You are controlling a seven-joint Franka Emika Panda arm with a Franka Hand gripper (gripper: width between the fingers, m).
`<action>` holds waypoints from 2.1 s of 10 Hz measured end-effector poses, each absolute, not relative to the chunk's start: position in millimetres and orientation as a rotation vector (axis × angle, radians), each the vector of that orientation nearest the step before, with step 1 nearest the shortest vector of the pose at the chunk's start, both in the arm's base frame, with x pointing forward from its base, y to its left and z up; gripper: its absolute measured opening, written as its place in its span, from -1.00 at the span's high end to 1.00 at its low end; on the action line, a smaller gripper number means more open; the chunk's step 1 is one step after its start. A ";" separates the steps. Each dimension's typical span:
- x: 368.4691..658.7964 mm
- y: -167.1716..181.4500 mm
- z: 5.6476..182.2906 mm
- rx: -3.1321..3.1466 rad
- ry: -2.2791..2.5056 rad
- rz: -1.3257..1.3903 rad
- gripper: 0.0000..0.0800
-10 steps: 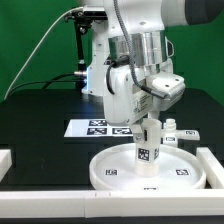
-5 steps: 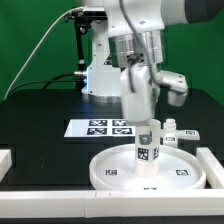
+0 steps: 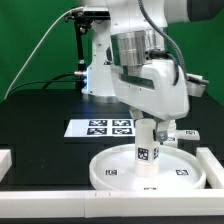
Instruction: Assemble round table
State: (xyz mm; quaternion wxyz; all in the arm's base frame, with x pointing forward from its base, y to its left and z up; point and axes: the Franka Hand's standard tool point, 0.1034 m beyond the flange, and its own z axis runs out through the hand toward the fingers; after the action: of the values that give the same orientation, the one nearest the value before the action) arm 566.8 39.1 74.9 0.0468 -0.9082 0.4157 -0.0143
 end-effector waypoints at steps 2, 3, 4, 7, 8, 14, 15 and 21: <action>568.3 38.5 73.5 -2.904 0.953 -0.076 -0.62; 568.4 37.6 73.6 -2.924 0.894 -0.079 -0.62; 568.4 37.7 73.6 -2.918 0.911 -0.079 -0.62; 568.4 37.9 73.6 -2.875 1.028 -0.073 -0.17; 567.2 36.2 72.6 -2.820 1.171 -0.062 -0.17; 565.5 34.4 71.9 -2.373 1.905 -0.010 -0.02; 565.0 34.3 71.8 -2.293 1.997 0.002 -0.02; 562.0 35.7 70.5 -1.595 2.561 0.058 -0.02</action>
Offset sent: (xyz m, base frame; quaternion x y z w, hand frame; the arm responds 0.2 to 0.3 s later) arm 0.0000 0.0000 0.0000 0.0000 0.0000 -0.0650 0.9979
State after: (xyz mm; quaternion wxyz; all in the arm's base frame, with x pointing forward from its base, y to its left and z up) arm 562.0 35.7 70.5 0.0620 -0.5274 0.8471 0.0192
